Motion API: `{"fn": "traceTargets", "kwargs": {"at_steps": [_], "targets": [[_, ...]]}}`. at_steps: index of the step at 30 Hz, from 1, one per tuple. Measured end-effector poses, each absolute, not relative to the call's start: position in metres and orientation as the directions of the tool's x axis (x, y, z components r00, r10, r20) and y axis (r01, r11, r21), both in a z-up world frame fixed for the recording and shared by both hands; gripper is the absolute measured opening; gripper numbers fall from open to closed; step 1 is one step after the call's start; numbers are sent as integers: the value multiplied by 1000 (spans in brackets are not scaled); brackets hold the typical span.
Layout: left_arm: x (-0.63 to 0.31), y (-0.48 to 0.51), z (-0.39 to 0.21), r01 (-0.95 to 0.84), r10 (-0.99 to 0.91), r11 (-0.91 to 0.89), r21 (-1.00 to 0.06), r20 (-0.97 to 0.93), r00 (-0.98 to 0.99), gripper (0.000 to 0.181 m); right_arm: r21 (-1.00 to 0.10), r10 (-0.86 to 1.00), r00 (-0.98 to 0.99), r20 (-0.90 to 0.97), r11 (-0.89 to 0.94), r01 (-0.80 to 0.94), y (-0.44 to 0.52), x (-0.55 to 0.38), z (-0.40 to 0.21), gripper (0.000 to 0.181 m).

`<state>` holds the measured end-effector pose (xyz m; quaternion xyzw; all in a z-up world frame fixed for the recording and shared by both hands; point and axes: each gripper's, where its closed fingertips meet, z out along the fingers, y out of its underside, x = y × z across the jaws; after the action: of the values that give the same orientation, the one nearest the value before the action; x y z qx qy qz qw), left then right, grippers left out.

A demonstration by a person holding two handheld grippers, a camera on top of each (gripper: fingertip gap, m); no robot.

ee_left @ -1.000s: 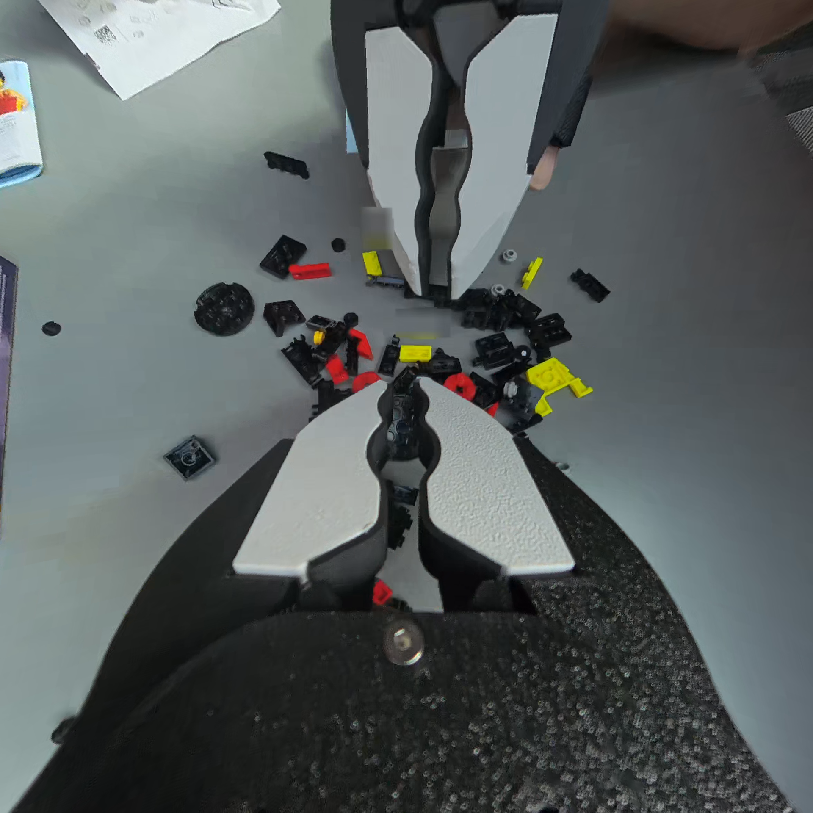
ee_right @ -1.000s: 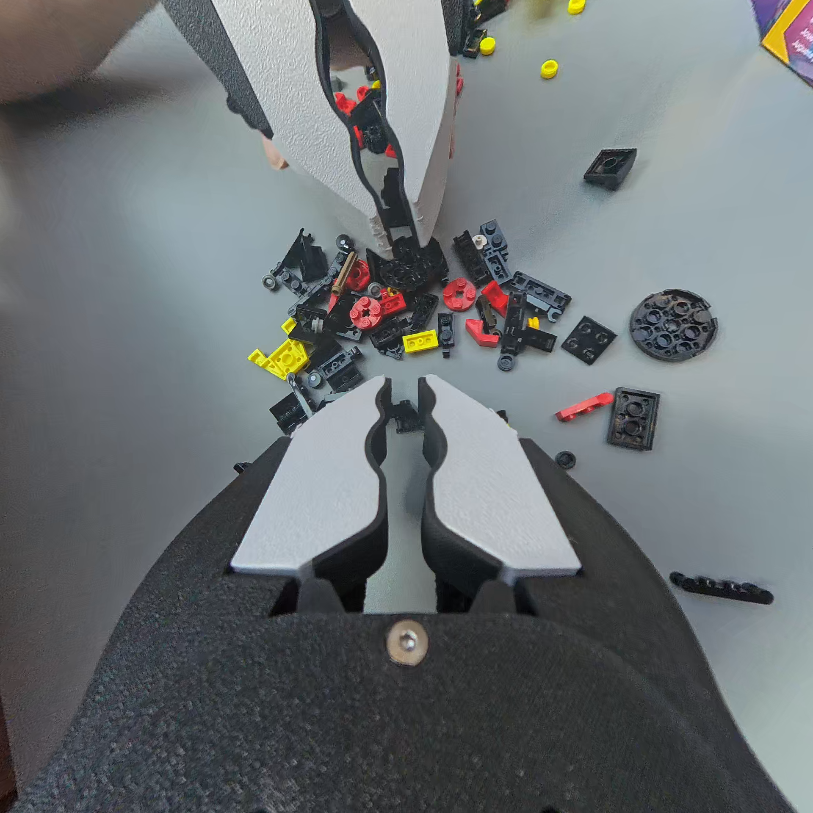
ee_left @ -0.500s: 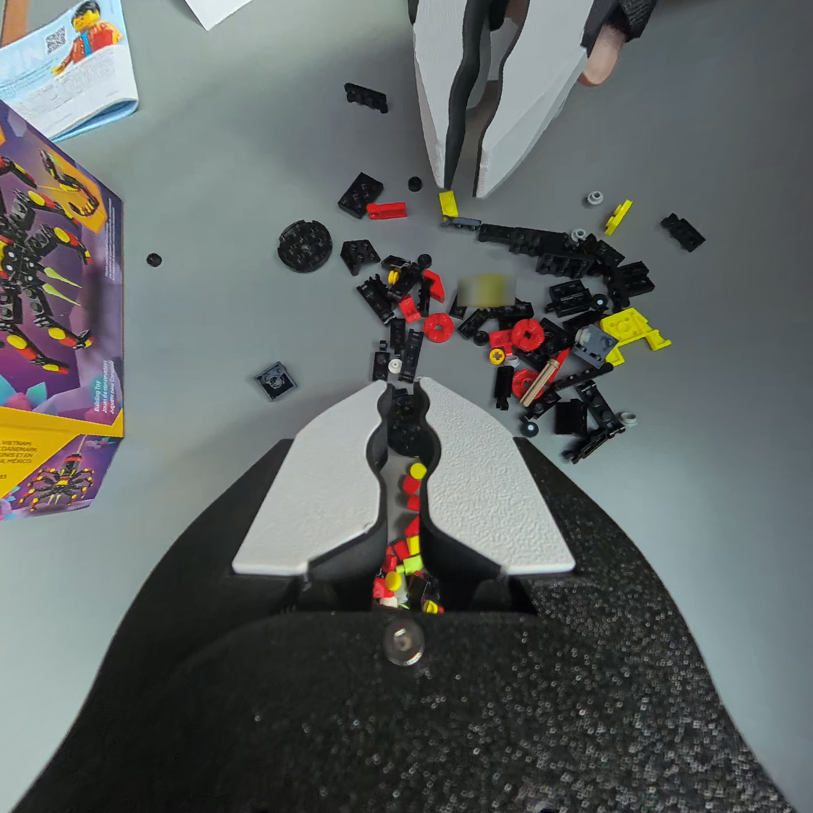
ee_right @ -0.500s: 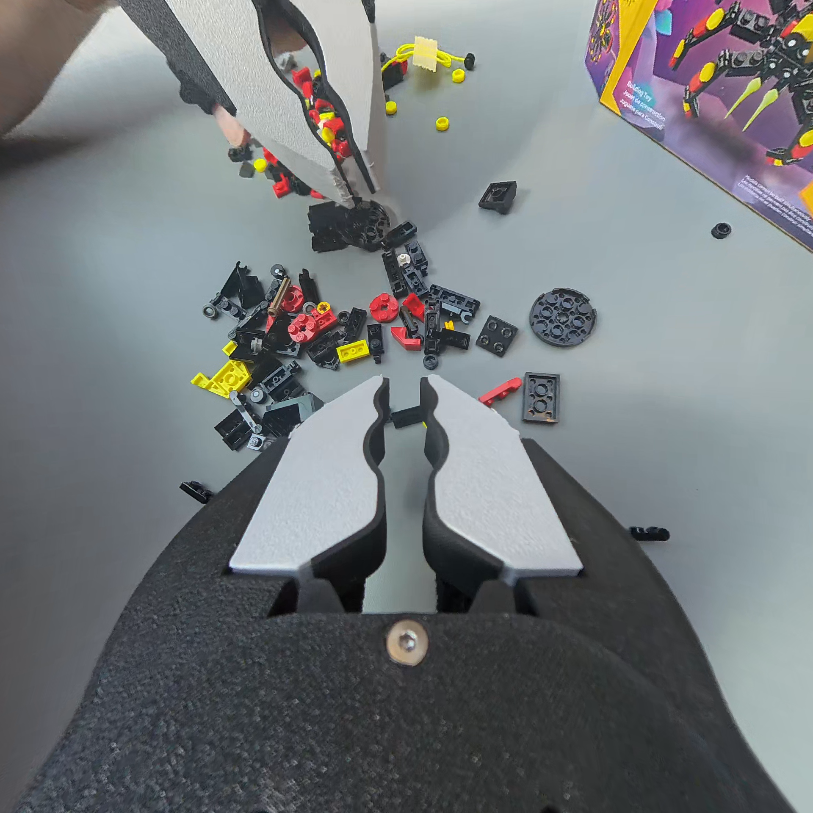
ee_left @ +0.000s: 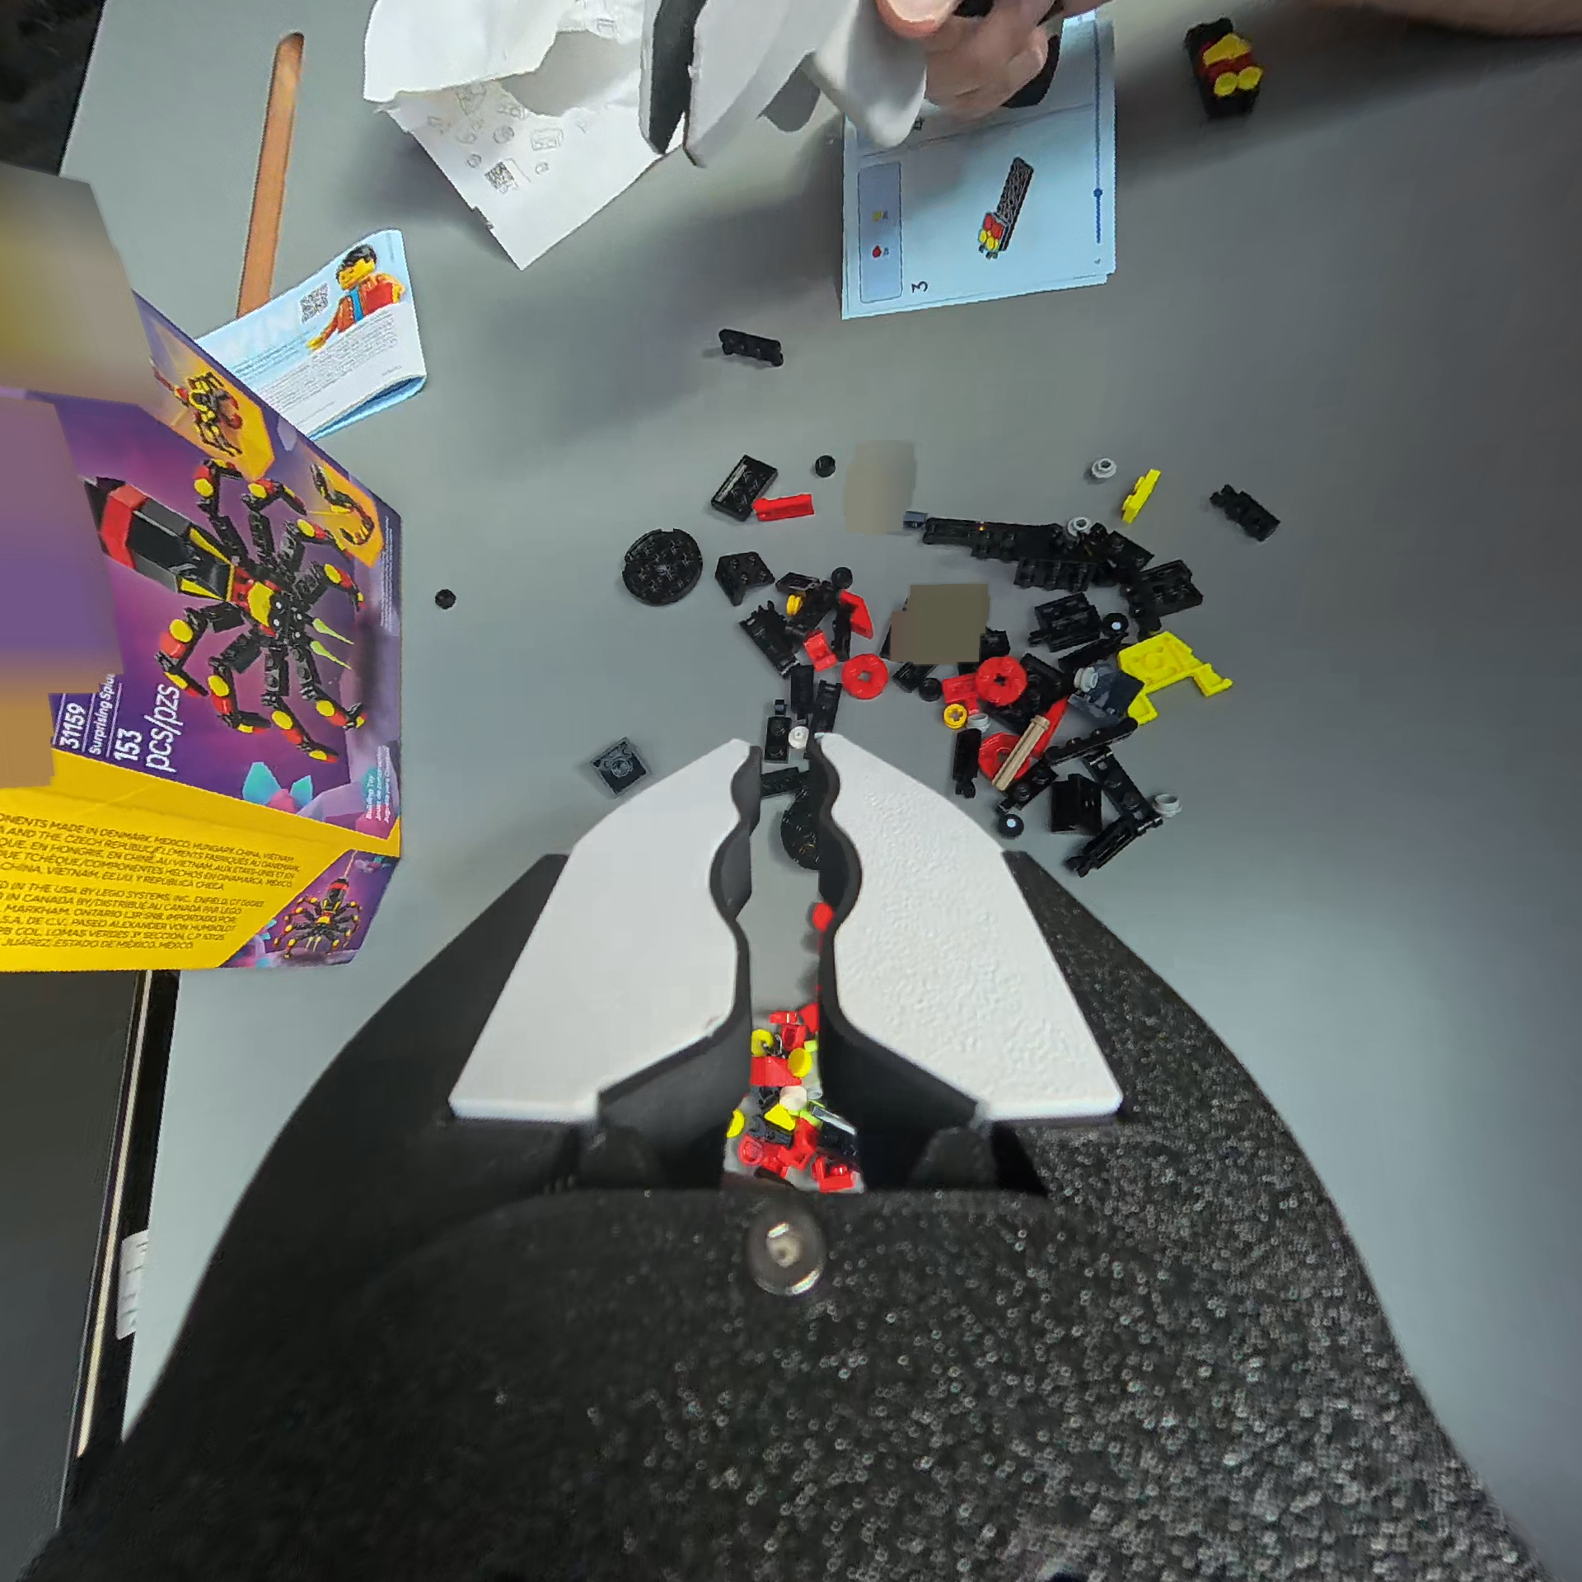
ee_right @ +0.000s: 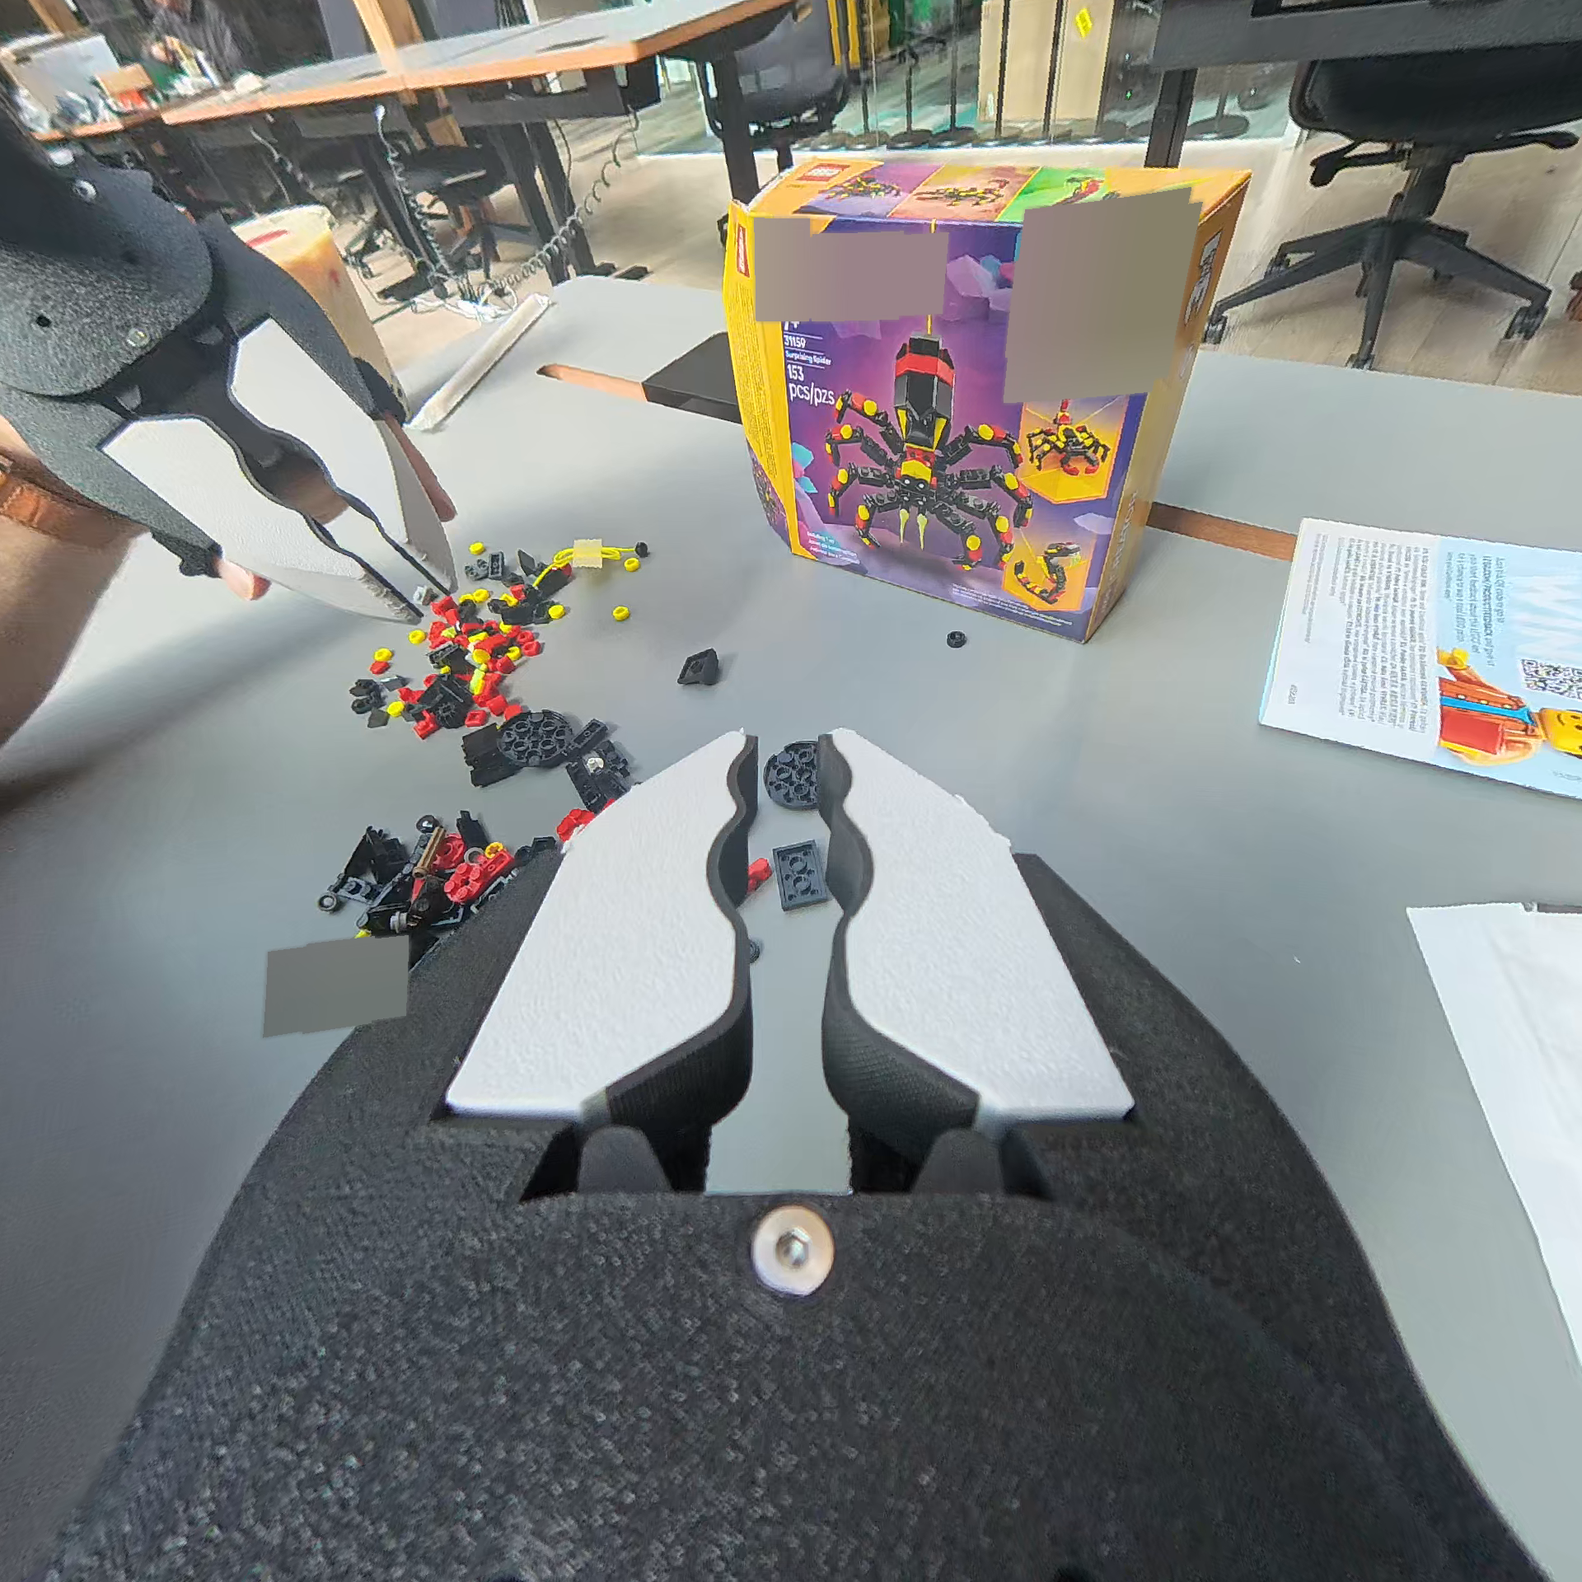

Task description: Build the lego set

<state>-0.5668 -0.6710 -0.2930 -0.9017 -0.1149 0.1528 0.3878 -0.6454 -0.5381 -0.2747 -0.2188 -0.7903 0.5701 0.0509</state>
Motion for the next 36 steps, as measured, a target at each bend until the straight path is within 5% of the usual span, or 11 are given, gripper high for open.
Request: {"fn": "traceTargets", "kwargs": {"at_steps": [21,36], "targets": [[-569,-679,-292,55,333,-711,-702,-267,905,11,-946,457,-883,-109,224,233,-519,-657,-254,13],[-515,-695,-298,92,552,-561,-823,-288,783,11,-972,746,-650,-142,21,236,-279,-650,-204,14]]}}
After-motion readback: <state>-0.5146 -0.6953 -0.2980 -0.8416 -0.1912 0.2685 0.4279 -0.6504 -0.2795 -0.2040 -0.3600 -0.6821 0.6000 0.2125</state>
